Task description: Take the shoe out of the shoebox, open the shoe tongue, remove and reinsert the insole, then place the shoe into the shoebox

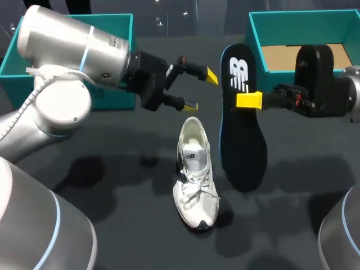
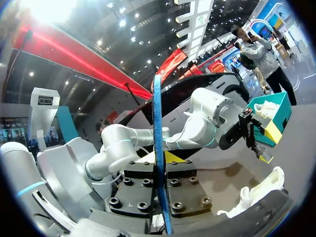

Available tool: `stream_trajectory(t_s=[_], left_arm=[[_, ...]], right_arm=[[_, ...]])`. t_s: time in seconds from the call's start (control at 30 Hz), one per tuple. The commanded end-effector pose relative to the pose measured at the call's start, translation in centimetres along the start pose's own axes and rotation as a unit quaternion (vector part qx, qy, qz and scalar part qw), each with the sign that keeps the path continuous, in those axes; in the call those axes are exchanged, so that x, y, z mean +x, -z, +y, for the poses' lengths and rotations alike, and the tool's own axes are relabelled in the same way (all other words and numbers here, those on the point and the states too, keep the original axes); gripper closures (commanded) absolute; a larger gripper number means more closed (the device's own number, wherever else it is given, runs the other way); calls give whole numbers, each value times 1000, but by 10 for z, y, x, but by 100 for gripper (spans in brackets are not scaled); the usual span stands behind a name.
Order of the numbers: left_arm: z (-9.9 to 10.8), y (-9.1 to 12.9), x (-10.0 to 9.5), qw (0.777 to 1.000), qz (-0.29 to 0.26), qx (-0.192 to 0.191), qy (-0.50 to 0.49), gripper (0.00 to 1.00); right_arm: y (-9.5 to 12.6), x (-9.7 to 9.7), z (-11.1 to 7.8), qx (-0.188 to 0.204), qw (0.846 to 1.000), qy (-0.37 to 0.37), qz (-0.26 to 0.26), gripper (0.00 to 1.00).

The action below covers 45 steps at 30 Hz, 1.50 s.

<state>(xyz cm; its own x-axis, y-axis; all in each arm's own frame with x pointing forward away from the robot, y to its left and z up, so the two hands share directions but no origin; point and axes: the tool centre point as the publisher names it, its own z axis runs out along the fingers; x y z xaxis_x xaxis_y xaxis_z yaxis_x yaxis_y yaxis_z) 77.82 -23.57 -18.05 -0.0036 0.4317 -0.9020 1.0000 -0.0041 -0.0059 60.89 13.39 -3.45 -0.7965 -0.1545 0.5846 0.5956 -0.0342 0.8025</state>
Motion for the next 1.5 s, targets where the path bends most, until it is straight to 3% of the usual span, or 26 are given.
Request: stream_trajectory(t_s=[0.03, 0.33, 0.37, 0.43, 0.7, 0.87, 1.3, 1.5], left_arm=[[-4, 5, 3, 995, -98, 0, -7, 0], [-4, 5, 3, 995, -98, 0, -7, 0], [2, 5, 6, 992, -121, 20, 14, 0], [6, 3, 9, 988, -149, 5, 33, 0], [18, 16, 9, 980, -190, -17, 51, 0], [22, 31, -1, 980, -191, -21, 45, 0], [23, 32, -4, 981, -192, -10, 42, 0], [21, 29, -10, 982, -181, -11, 53, 0]], right_arm=[[0, -32, -2, -6, 1000, -2, 14, 100], [0, -32, -2, -6, 1000, -2, 14, 100], [0, -32, -2, -6, 1000, -2, 14, 100], [0, -32, -2, -6, 1000, -2, 14, 100], [24, -87, 30, 5, 995, -100, -32, 100], [36, -116, 33, 16, 986, -153, -64, 100], [36, -116, 33, 16, 986, -153, -64, 100], [42, -147, 48, -20, 969, -228, -87, 100]])
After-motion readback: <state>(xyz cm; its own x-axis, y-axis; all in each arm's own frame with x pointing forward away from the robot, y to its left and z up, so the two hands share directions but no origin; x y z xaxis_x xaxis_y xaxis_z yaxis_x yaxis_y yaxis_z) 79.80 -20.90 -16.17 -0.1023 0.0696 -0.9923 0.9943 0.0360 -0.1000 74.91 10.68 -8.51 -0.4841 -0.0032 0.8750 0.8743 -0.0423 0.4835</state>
